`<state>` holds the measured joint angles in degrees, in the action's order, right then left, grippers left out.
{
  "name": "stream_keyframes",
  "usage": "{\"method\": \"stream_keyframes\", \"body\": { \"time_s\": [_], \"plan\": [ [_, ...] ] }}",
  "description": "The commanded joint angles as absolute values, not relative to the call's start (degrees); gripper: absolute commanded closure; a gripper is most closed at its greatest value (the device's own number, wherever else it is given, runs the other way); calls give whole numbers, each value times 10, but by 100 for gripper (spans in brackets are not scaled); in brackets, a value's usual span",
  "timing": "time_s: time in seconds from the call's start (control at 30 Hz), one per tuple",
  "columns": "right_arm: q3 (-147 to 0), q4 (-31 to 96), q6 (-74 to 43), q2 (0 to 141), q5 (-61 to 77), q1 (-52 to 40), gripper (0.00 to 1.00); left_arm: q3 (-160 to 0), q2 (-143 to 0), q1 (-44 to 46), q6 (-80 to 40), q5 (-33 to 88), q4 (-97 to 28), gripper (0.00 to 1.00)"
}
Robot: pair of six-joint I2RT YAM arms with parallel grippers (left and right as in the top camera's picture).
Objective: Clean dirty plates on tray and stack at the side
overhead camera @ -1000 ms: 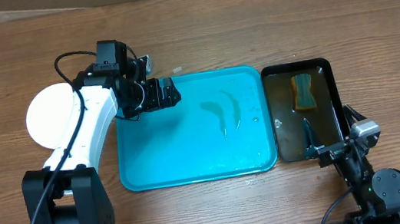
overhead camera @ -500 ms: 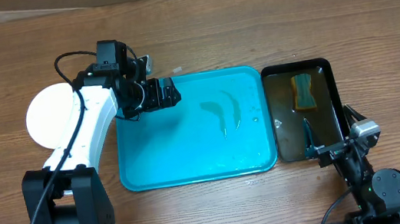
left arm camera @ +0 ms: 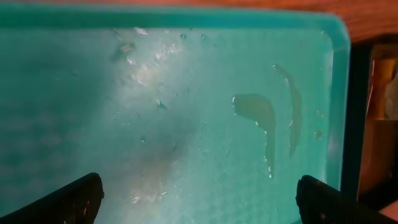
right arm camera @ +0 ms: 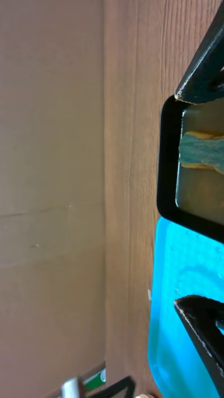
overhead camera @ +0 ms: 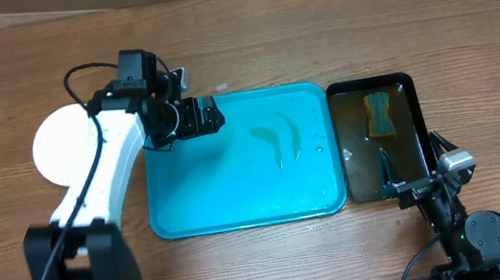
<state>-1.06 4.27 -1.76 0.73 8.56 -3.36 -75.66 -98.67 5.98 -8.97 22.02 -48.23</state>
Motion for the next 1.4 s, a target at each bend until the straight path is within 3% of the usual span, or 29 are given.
{"method": "stream_keyframes", "body": {
  "time_s": [0.0, 0.37, 0.8, 0.93, 1.2, 1.37],
  "plan": [
    [-4, 40, -21, 2, 80, -28, 0, -759, -854, 61, -91, 171, -474, 0],
    [-4, 40, -21, 2, 80, -28, 0, -736, -492, 60, -89, 5, -463, 0],
    [-4, 40, -21, 2, 80, -28, 0, -442, -84, 37, -92, -4, -440, 0],
    [-4, 40, -21, 2, 80, -28, 0, -347, -20, 16, -132, -4, -329, 0],
    [-4, 40, -21, 2, 80, -28, 0, -128, -2, -6, -159, 72, 97, 0],
    [-4, 40, -21, 2, 80, -28, 0, -57, -2, -6, -159, 71, 147, 0]
  ]
}}
